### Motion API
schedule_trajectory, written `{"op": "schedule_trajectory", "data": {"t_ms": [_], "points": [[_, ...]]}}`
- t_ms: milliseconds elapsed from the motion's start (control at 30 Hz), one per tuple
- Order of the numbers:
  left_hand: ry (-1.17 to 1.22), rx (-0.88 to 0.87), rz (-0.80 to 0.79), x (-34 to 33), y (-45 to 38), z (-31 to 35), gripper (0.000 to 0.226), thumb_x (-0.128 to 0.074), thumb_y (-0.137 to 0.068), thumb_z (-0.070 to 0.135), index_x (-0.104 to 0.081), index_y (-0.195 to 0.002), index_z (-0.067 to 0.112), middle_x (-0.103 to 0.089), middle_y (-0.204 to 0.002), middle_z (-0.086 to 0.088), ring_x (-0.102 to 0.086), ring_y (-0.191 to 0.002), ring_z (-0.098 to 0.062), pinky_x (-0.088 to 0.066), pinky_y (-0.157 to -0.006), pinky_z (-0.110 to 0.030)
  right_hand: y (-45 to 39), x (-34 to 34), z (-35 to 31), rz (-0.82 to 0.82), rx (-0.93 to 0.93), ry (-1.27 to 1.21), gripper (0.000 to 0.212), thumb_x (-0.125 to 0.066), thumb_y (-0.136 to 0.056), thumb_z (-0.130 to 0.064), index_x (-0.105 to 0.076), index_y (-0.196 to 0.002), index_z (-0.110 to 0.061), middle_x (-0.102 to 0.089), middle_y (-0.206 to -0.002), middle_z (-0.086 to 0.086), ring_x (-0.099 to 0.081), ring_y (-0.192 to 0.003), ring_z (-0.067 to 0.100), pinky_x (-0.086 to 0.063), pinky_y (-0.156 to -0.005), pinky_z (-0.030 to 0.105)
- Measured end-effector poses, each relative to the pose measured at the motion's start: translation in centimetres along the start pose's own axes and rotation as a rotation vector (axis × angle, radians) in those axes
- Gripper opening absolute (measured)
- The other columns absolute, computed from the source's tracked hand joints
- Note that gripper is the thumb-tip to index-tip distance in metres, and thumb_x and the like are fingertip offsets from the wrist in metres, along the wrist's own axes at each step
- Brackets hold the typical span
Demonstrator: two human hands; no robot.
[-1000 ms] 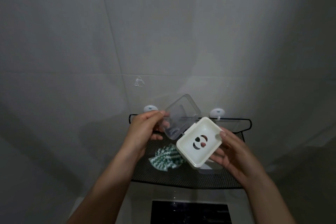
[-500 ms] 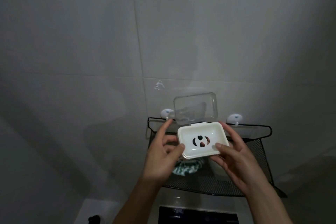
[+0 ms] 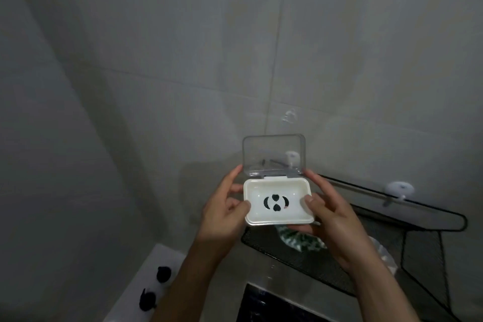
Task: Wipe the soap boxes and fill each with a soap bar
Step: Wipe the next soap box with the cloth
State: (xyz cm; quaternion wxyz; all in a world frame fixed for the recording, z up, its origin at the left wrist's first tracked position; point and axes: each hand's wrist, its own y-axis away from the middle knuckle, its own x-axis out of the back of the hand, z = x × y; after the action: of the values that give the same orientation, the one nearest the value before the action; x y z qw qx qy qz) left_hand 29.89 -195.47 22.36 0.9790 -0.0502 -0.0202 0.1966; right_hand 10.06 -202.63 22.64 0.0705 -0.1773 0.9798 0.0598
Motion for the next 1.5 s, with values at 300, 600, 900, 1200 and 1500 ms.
{"op": "schedule_trajectory", "data": {"t_ms": [300,600,900,1200,1500], "points": [[-0.134,-0.005,0.382,2.3,5.6,0.0,0.066,-0.051,-0.077,0.016,-0.046,-0.135,0.047,-0.064,-0.096,0.014,-0.051,-0.060,-0.005,-0.048,-0.066,-0.018,-1.9,-4.2,-0.4,-0.333,-0.038,0.089,0.051,-0.053,-0.099,0.000,-0.058,-0.135,-0.037,-0.073,-0.110,0.005,-0.073,-0.100,0.025,-0.061,-0.066,0.035],[-0.290,0.149,0.729,2.4,16.5,-0.4,0.072,-0.052,-0.073,0.022,-0.045,-0.142,0.040,-0.062,-0.103,0.009,-0.058,-0.065,-0.011,-0.056,-0.072,-0.037,1.3,-7.0,2.6,-0.660,-0.033,0.268,0.048,-0.056,-0.098,0.000,-0.059,-0.136,-0.031,-0.071,-0.086,-0.002,-0.064,-0.080,0.018,-0.050,-0.076,0.040],[-0.345,0.263,1.100,1.2,29.5,-0.2,0.068,-0.050,-0.076,0.021,-0.045,-0.142,0.035,-0.061,-0.107,0.007,-0.058,-0.064,-0.021,-0.054,-0.067,-0.041,9.0,-11.7,6.9,-1.054,-0.053,0.272,0.053,-0.060,-0.096,-0.002,-0.060,-0.129,-0.044,-0.075,-0.097,-0.007,-0.070,-0.083,0.010,-0.056,-0.073,0.036],[-0.368,0.317,1.426,1.2,41.4,0.3,0.062,-0.051,-0.091,0.009,-0.042,-0.143,0.039,-0.060,-0.108,0.013,-0.059,-0.071,-0.028,-0.049,-0.061,-0.025,19.6,-17.6,8.8,-1.319,-0.016,0.271,0.054,-0.063,-0.094,0.001,-0.063,-0.122,-0.045,-0.076,-0.098,-0.008,-0.073,-0.078,0.004,-0.054,-0.058,0.022],[-0.410,0.360,1.721,0.8,57.1,1.9,0.059,-0.044,-0.087,0.023,-0.044,-0.145,0.033,-0.060,-0.106,0.020,-0.061,-0.077,-0.004,-0.048,-0.068,-0.012,36.3,-22.1,10.9,-1.577,-0.054,0.315,0.050,-0.060,-0.095,0.001,-0.061,-0.132,-0.033,-0.068,-0.091,-0.009,-0.067,-0.068,-0.003,-0.051,-0.054,0.016]]}}
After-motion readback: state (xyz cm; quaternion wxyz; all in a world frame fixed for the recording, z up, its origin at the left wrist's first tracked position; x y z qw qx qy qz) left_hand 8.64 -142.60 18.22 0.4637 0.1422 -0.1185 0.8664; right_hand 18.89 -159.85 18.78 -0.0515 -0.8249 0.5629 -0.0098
